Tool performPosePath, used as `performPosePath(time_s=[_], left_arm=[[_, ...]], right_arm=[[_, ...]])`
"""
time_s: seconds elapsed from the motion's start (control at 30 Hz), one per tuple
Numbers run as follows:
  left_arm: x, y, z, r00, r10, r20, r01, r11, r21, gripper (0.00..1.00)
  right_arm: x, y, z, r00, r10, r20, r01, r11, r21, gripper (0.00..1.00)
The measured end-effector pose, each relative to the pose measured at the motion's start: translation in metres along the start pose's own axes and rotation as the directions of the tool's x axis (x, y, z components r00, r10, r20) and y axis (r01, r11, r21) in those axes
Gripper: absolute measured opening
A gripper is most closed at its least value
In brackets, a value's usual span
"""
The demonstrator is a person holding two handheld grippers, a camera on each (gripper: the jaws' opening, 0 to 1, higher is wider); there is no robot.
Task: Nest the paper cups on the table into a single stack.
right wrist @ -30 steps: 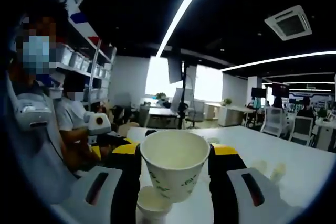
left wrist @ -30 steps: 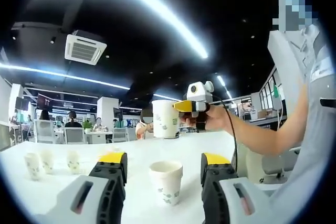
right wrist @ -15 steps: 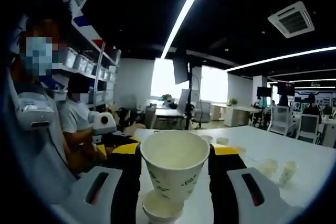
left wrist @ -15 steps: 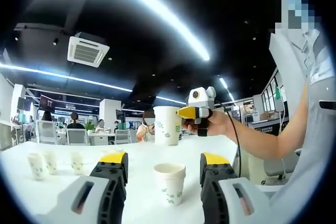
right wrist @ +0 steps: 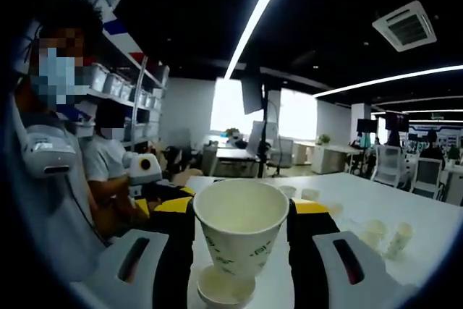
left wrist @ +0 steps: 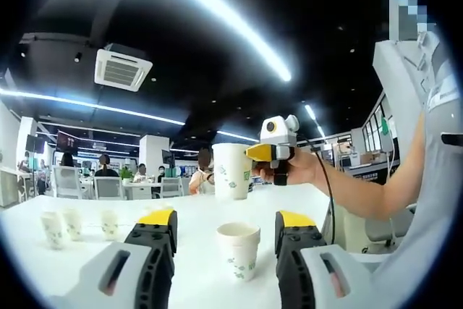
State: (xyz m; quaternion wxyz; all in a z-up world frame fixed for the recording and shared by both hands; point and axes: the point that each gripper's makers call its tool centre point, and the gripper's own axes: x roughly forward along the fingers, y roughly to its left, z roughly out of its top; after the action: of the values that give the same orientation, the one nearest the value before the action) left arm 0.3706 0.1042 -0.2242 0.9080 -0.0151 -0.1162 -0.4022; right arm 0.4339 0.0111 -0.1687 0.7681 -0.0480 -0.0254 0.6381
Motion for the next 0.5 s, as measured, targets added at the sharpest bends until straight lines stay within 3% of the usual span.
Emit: performPosePath(time_s=[0.13,0.27,0.43,0.5], left_arm=[[0.0,0.005,-0.004,1.0,0.011,-0.014,-0.011,1.0,-0.005,0.58],[-0.003,0.009,0.005,1.0,0.023,0.017,-0.023,1.0,0.001,0.57],[-0.003,0.008,-0.005,0.999,0.025,-0.024,-0.025,1.0,0.005,0.58],[-0.005,0.008,0.002,1.0,0.025,0.009,-0.025,1.0,0.002,0.57]], right_arm=[[0.002,0.004,-0.014,1.0,0.006,-0.019,-0.006,1.0,0.021,0.54],[0.004,0.004,-0.02,0.999,0.024,-0.027,-0.023,0.999,0.038,0.54],[0.006,0.009,-0.031,0.999,0.029,-0.044,-0.027,0.999,0.047,0.54],[0.006,0.012,-0.034,0.999,0.029,-0.046,-0.027,0.999,0.045,0.54]])
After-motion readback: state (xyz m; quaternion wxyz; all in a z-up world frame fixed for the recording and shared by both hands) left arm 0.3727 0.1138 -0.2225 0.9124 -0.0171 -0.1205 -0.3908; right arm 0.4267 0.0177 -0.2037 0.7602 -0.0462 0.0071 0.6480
